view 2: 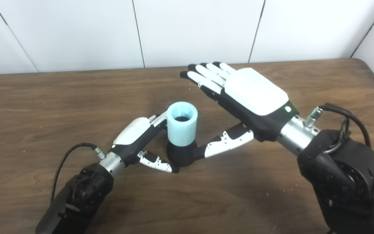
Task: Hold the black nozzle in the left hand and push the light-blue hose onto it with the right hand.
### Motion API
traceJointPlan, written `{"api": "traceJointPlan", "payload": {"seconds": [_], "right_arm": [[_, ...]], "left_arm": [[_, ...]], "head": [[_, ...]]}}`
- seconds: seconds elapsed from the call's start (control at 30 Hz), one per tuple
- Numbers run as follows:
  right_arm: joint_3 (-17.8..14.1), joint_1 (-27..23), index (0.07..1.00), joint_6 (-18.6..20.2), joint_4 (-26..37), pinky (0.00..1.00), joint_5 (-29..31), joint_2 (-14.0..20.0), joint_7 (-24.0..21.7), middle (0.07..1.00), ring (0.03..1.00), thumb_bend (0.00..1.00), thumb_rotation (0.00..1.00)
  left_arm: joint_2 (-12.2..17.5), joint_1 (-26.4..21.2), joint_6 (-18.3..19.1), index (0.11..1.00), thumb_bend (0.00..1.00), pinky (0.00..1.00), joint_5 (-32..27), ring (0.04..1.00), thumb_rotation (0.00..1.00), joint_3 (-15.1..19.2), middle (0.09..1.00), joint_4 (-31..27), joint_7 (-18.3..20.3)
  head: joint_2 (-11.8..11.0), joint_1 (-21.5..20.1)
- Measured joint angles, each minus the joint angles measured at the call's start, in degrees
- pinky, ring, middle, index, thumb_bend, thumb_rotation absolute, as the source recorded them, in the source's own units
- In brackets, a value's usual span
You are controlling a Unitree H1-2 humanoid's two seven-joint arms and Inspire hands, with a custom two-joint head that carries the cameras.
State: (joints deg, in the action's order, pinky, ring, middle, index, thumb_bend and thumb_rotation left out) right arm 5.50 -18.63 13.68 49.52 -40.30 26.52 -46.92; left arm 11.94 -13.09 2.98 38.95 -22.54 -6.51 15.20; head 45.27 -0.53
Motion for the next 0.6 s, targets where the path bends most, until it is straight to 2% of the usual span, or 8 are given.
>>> {"api": "traceJointPlan", "payload": {"seconds": [0.2, 0.23, 0.3, 0.33, 0.43, 0.57, 0.6], "right_arm": [[0.05, 0.57, 0.983, -0.76, -0.22, 1.0, -0.73, 0.21, 0.01, 1.0, 1.0, 0.6, 0.84], [0.07, 0.64, 0.983, -0.9, -0.46, 1.0, -0.72, 0.19, 0.01, 1.0, 1.0, 0.6, 0.84], [0.04, 0.96, 0.984, -1.07, -1.31, 1.0, -0.67, 0.22, 0.05, 1.0, 1.0, 0.6, 0.85], [0.03, 1.17, 0.984, -1.15, -1.78, 1.0, -0.61, 0.21, 0.13, 1.0, 1.0, 0.6, 0.85], [-0.09, 1.74, 0.984, -1.78, -2.84, 1.0, -0.13, 0.24, 0.58, 1.0, 1.0, 0.6, 0.85], [-0.3, 1.97, 0.984, -2.28, -4.15, 1.0, 0.33, 0.23, 1.5, 1.0, 1.0, 0.6, 0.85], [-0.37, 2.04, 0.985, -2.31, -4.23, 1.0, 0.45, 0.24, 1.81, 1.0, 1.0, 0.6, 0.85]], "left_arm": [[0.36, 1.26, 3.07, 1.0, 1.0, 1.0, 1.45, 1.0, 0.29, 2.65, 0.993, -4.81, 0.99], [0.63, 1.23, 3.46, 1.0, 1.0, 1.0, 1.45, 0.994, 0.29, 3.06, 0.975, -6.08, 1.47], [1.02, 0.75, 4.88, 0.975, 1.0, 1.0, 1.09, 0.923, 0.28, 3.92, 0.908, -8.34, 2.85], [1.05, 0.42, 5.36, 0.96, 1.0, 0.92, 0.53, 0.869, 0.28, 4.66, 0.867, -9.18, 3.6], [1.0, -0.56, 8.07, 0.876, 1.0, 0.57, -4.43, 0.647, 0.24, 8.73, 0.702, -13.11, 5.38], [1.05, -2.78, 12.15, 0.818, 1.0, 0.43, -11.42, 0.497, 0.19, 13.73, 0.589, -14.89, 6.34], [1.19, -3.06, 13.39, 0.819, 1.0, 0.43, -13.79, 0.507, 0.17, 15.24, 0.61, -15.22, 7.03]], "head": [[-0.35, 0.36], [-0.44, 0.62], [-0.53, 0.79], [-0.62, 0.79], [-0.88, 0.88], [-0.88, 0.88], [-0.79, 1.23]]}}
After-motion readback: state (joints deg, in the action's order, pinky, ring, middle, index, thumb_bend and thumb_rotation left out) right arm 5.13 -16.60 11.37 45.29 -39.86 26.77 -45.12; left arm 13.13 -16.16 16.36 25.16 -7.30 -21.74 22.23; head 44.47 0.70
